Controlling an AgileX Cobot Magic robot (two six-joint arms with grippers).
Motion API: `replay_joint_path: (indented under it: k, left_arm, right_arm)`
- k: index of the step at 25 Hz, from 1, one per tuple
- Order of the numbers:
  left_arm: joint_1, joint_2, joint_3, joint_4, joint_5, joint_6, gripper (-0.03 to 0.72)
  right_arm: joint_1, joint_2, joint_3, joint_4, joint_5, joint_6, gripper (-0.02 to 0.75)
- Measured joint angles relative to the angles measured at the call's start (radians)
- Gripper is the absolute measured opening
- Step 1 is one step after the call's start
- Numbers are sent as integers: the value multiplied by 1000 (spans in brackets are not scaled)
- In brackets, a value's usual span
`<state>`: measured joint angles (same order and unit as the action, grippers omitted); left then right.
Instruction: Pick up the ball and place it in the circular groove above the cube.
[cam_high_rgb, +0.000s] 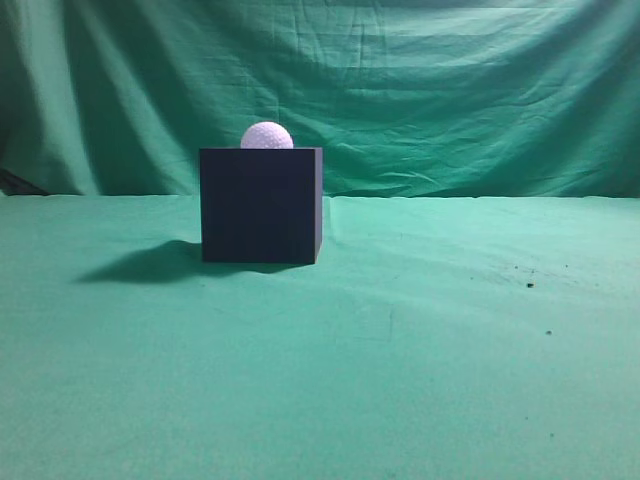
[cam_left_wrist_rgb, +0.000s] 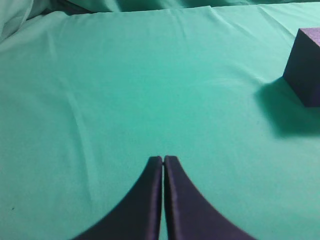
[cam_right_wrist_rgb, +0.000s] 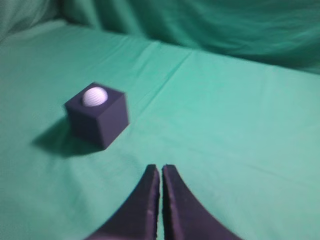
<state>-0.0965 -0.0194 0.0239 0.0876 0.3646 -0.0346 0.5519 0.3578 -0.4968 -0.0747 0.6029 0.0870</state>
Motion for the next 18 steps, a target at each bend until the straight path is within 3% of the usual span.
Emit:
replay_joint_path:
  k: [8,18]
  left_arm:
    - [0,0,0,0,0,0,0]
    - [0,0,0,0,0,0,0]
  right_arm:
    - [-290,-242,349,0,-272,10,0]
    - [-473,-363,523,48,-307,28,0]
